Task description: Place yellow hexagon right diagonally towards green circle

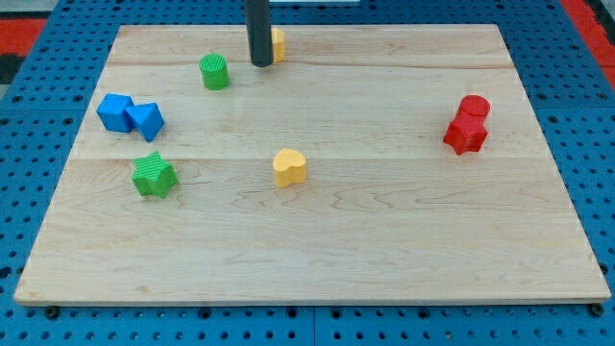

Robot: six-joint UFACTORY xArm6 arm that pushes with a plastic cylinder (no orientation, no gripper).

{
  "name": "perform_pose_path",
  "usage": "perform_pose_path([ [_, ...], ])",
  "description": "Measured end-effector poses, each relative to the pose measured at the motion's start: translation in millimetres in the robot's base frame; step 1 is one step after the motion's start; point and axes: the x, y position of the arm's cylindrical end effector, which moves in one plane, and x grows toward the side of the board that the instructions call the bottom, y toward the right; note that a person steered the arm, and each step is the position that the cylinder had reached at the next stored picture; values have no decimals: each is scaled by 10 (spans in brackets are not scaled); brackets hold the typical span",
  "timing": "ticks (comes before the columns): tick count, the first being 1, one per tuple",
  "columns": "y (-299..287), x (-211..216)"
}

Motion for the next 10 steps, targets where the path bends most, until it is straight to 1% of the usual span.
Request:
perform_pose_path([
  [1, -135, -36],
  [2, 469, -143],
  [3, 630, -270],
  [4, 531, -82],
  [5, 21, -160],
  [6, -73, -644],
  [7, 262, -769],
  [8, 530, -720],
  [9, 439, -689],
  [10, 239, -421],
])
